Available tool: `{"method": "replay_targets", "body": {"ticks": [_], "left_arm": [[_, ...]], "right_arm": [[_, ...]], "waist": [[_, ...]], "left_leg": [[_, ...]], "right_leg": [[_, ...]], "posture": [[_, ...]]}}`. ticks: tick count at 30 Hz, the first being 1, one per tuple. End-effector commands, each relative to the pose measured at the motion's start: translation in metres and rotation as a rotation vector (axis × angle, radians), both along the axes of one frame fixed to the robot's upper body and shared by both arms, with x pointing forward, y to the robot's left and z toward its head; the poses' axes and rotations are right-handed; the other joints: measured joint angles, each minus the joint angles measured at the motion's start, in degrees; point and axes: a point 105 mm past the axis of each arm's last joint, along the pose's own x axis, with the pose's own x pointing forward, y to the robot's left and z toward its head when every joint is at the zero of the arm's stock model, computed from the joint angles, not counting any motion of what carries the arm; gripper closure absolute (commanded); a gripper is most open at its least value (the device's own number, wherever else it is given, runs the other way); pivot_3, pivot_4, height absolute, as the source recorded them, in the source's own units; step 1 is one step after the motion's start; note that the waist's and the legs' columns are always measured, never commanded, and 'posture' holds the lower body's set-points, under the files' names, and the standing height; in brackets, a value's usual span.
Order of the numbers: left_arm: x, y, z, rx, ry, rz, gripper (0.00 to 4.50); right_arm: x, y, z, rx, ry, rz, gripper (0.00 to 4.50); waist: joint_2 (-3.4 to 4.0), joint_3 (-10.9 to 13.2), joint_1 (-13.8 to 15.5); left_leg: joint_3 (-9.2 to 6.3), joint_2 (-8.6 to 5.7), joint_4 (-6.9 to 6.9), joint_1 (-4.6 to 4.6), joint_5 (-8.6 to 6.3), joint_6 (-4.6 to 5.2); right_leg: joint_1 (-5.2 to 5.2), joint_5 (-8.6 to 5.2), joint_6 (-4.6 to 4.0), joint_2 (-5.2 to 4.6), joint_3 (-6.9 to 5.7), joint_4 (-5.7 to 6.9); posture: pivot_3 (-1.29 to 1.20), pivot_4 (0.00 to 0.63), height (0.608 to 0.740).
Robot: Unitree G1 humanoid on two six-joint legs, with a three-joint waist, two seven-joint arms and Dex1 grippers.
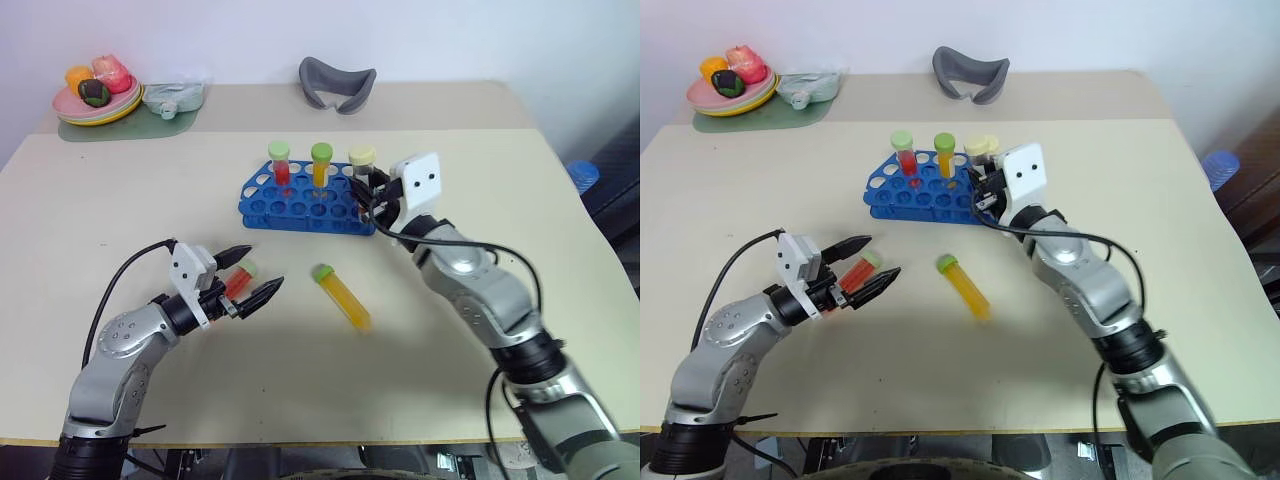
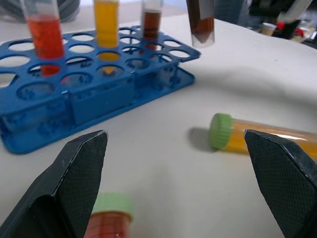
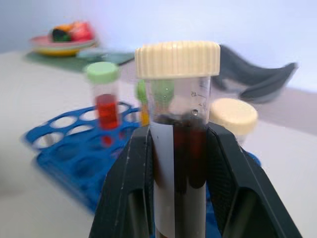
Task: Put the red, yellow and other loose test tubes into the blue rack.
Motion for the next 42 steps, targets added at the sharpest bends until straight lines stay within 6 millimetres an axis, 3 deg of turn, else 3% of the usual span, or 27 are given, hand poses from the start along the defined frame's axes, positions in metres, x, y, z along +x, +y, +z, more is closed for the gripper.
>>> {"method": "replay_targets", "body": {"ticks": [1,7,16,30,42], "left_arm": [[-0.003,-0.003,0.012,-0.004,-0.048,-0.014,0.0],[-0.004,-0.003,0.013,0.001,-0.043,-0.018,0.0],[-0.007,-0.004,0.02,-0.004,-0.043,-0.025,0.0],[-0.008,-0.003,0.025,0.007,-0.036,-0.038,0.0],[-0.01,-0.002,0.026,0.01,-0.03,-0.04,0.0]], "right_arm": [[0.001,-0.003,0.018,0.045,-0.116,-0.013,3.46],[0.005,0.005,0.011,0.075,-0.121,0.01,3.46],[0.014,-0.001,-0.004,0.117,-0.11,-0.031,3.46],[0.008,0.005,-0.017,0.139,-0.093,-0.001,3.46],[0.018,0.014,-0.014,0.151,-0.094,0.016,3.46]], "waist": [[0.0,0.0,0.04],[0.0,0.0,-0.06],[0.02,-0.01,-0.08],[0.02,-0.02,-1.39],[0.03,-0.02,-1.4]], "left_leg": [[0.0,0.0,0.01,0.0,0.0,-0.01],[0.0,0.0,0.0,0.03,0.01,-0.02],[0.0,0.0,0.01,0.05,0.01,-0.03],[-0.01,0.0,0.01,0.18,0.04,-0.08],[-0.01,0.0,0.0,0.3,0.06,-0.1]], "right_leg": [[0.0,0.0,0.0,0.0,0.0,0.03],[0.02,0.0,0.0,0.0,0.0,0.04],[0.03,0.0,0.0,0.0,0.0,0.08],[0.1,0.0,0.0,0.01,0.01,0.22],[0.18,0.0,0.0,0.02,0.03,0.27]], "posture": [[0.0,0.15,0.74],[0.0,0.15,0.74],[0.0,0.15,0.74],[0.0,0.15,0.74],[0.0,0.15,0.74]]}}
